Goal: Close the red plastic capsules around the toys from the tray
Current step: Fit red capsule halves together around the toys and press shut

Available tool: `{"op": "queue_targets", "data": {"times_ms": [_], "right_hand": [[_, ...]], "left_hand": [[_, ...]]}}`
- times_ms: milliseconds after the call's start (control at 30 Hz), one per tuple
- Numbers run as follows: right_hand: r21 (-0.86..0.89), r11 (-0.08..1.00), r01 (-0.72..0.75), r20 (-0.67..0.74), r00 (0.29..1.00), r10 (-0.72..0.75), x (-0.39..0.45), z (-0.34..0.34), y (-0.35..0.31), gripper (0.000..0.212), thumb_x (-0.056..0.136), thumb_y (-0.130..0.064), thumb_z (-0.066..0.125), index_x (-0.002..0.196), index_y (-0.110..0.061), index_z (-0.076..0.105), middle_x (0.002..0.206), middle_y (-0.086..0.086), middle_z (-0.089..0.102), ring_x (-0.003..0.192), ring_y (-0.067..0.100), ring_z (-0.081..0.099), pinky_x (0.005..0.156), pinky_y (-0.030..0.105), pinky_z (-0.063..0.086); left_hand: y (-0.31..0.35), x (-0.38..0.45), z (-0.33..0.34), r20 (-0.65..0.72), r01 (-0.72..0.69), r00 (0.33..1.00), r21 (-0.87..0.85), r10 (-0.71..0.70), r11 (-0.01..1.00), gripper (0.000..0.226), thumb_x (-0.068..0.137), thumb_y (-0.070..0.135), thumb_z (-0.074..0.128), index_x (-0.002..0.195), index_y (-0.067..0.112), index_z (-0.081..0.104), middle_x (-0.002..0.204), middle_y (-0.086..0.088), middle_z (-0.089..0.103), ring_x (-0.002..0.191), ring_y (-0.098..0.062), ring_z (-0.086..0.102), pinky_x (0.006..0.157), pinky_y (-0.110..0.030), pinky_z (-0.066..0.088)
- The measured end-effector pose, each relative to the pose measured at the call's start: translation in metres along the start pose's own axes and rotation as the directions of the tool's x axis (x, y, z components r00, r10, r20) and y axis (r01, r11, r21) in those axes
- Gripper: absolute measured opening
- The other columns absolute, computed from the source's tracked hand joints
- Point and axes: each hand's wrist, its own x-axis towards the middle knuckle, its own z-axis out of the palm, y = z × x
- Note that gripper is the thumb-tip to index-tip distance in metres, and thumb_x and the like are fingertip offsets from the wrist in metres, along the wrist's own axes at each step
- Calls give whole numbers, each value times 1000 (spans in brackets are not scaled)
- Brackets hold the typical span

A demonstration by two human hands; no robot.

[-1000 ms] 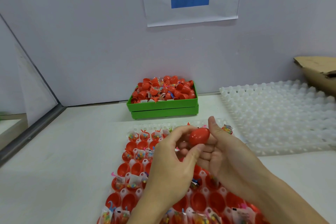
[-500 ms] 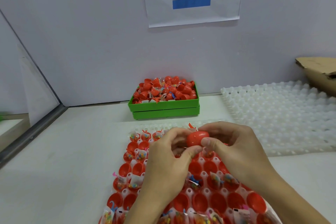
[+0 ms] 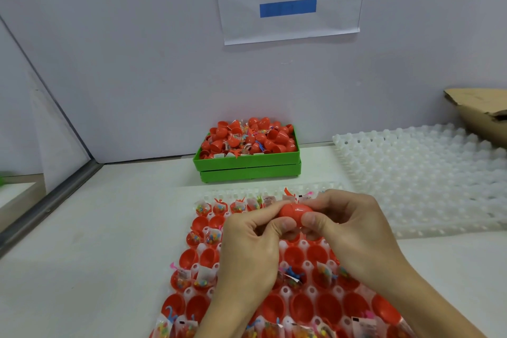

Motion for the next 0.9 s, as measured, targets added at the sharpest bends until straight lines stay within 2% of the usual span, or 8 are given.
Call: {"op": "queue_targets", "data": {"times_ms": [167,300,467,533,633,733,800,900], "right_hand": [[4,1000,2,-35,999,-2,0,4,6,32,80,11,70,67,-17,73,65,-3,74,52,8,68,53,14,51],[-17,1000,17,3,1000,-17,-1,4,6,32,85,5,68,78,-24,79,75,-2,77,64,16,74,61,20,57],[18,1000,2,158,987,-5,-5,5,5,20,92,-35,61,93,-30,80,88,-5,78,85,13,75,79,24,59],[70,996,-52,214,976,36,-4,4,5,18,86,-41,70,97,-31,79,95,-5,78,93,12,74,84,23,57],[81,993,-86,206,976,67,-4,6,9,15,81,-28,77,95,-33,79,97,-7,78,95,9,73,84,23,57],[117,987,-112,157,983,93,-3,7,15,24,84,-11,73,93,-32,80,92,1,78,91,15,74,81,27,59],[158,979,-127,135,985,106,-1,6,17,20,86,-13,71,92,-29,81,89,6,78,88,20,74,78,30,59],[314,937,-155,175,979,104,1,6,20,23,83,-31,73,97,-15,80,95,18,76,93,30,73,82,37,56]], "left_hand": [[0,-1,2,-6,26,1000,-27,-26,999,54,89,-2,64,77,49,75,77,9,77,72,-11,74,67,-17,57],[1,0,-1,-19,0,1000,-14,0,1000,41,87,-2,66,87,37,77,80,10,77,75,-8,74,69,-16,58],[-1,2,-7,-48,-156,985,174,167,972,24,85,26,70,94,48,74,83,27,73,79,5,70,69,-11,54],[-5,2,-7,-40,-252,961,277,273,927,20,83,34,74,102,40,75,84,23,74,77,5,69,68,-18,55],[-12,3,-5,50,-381,913,458,405,803,25,83,37,66,104,26,74,75,8,72,68,-6,62,63,-28,51],[-14,3,-4,124,-425,891,573,438,701,33,78,35,69,103,14,77,79,5,71,72,-8,61,68,-26,51],[-9,4,-6,90,-318,945,460,313,829,37,69,36,78,104,23,77,84,11,67,76,-7,62,68,-21,51],[-6,6,-12,70,-52,996,67,47,996,43,61,46,84,102,34,76,101,11,64,98,-11,66,79,-18,54]]}}
